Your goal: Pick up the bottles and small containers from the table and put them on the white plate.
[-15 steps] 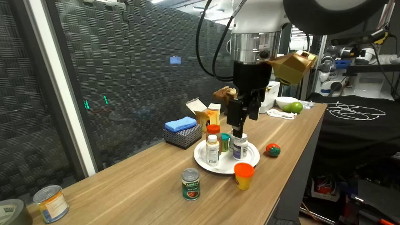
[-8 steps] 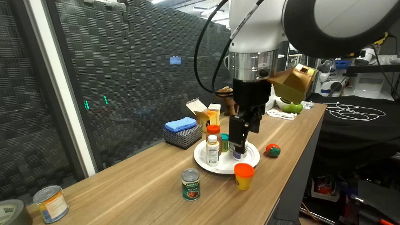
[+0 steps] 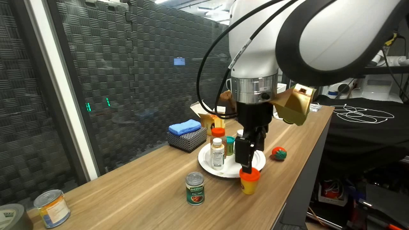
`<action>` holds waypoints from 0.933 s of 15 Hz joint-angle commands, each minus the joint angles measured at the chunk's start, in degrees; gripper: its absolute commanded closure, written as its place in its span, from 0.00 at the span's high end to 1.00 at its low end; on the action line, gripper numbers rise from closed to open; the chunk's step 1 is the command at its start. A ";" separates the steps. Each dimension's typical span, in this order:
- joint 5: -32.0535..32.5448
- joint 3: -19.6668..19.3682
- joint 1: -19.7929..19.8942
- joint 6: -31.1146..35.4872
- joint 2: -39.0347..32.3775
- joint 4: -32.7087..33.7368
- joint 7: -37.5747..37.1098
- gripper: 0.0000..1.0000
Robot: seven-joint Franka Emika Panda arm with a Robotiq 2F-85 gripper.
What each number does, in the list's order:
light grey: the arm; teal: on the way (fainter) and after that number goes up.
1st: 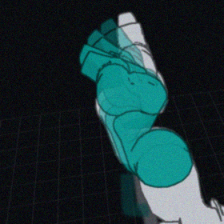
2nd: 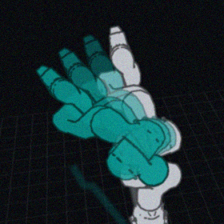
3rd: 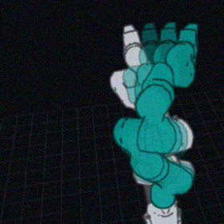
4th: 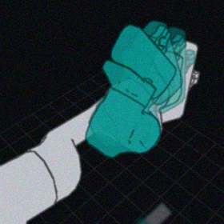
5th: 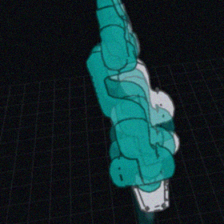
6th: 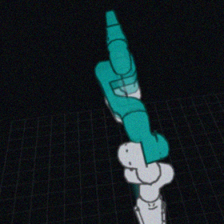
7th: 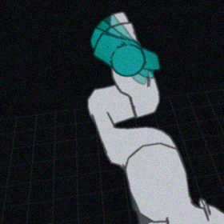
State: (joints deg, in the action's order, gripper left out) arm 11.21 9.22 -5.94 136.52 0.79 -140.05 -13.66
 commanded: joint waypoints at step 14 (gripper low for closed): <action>-8.81 -1.30 -0.22 3.48 -6.42 3.48 13.55 1.00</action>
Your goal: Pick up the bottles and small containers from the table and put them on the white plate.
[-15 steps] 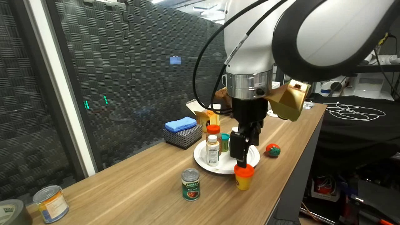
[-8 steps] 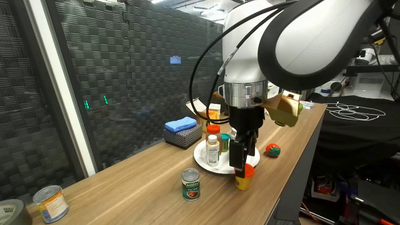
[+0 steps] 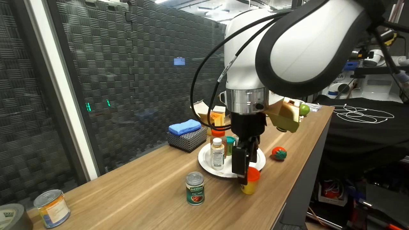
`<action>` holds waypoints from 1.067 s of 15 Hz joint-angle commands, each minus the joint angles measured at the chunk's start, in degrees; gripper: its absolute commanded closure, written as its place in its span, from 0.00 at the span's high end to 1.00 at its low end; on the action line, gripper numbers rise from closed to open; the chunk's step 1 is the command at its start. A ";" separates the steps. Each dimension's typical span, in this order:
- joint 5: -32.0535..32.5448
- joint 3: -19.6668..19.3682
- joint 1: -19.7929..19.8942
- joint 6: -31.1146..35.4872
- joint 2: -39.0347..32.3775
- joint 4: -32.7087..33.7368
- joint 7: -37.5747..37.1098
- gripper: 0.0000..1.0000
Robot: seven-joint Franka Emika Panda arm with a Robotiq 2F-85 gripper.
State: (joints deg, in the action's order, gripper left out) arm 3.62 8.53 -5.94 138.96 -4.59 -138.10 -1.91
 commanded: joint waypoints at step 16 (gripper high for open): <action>-0.68 -1.88 0.06 2.38 -2.46 1.46 1.26 0.49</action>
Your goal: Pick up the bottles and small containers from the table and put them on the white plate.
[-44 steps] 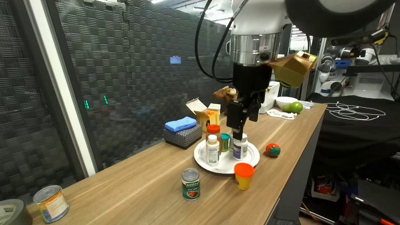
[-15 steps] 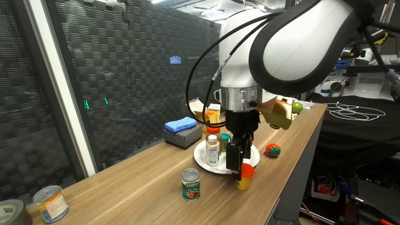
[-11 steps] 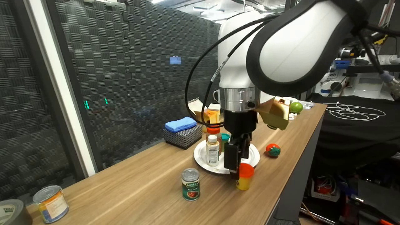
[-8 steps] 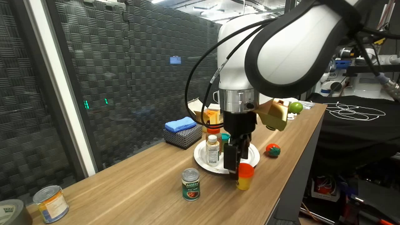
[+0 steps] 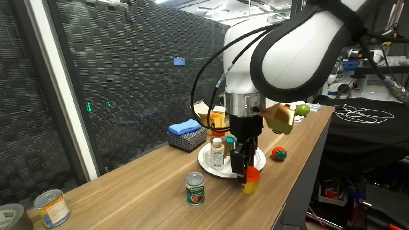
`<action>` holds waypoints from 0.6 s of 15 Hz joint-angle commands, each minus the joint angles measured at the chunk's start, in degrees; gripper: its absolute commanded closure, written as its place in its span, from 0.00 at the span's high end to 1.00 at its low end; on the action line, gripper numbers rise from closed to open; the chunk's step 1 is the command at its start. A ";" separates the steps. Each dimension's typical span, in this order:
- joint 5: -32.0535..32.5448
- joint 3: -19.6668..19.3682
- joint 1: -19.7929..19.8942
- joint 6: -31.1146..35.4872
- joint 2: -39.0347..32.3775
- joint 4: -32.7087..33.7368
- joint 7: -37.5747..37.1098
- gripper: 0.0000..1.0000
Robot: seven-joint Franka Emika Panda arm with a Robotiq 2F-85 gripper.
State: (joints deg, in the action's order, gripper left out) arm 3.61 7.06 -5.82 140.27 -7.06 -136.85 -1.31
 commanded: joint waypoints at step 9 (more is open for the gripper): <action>3.83 -1.35 -0.30 0.14 3.18 -0.66 -0.60 0.28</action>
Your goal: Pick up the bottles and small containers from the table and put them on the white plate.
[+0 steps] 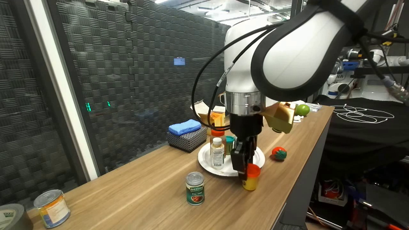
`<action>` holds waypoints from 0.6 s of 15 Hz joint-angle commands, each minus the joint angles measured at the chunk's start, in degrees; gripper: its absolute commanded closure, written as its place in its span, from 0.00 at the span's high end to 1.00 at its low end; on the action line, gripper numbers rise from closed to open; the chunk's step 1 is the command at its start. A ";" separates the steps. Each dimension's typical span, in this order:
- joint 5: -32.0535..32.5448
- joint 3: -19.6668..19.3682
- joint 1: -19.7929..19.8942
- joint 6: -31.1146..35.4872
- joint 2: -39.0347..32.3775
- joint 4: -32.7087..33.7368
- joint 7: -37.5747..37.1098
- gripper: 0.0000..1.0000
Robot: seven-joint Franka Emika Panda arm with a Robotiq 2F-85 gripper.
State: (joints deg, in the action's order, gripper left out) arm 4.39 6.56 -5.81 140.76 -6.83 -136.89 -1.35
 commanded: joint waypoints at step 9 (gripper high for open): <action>2.79 -0.36 0.07 -7.42 3.64 1.60 9.33 0.28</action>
State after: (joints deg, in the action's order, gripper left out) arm 8.85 5.91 -5.82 135.51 -4.18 -136.52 3.60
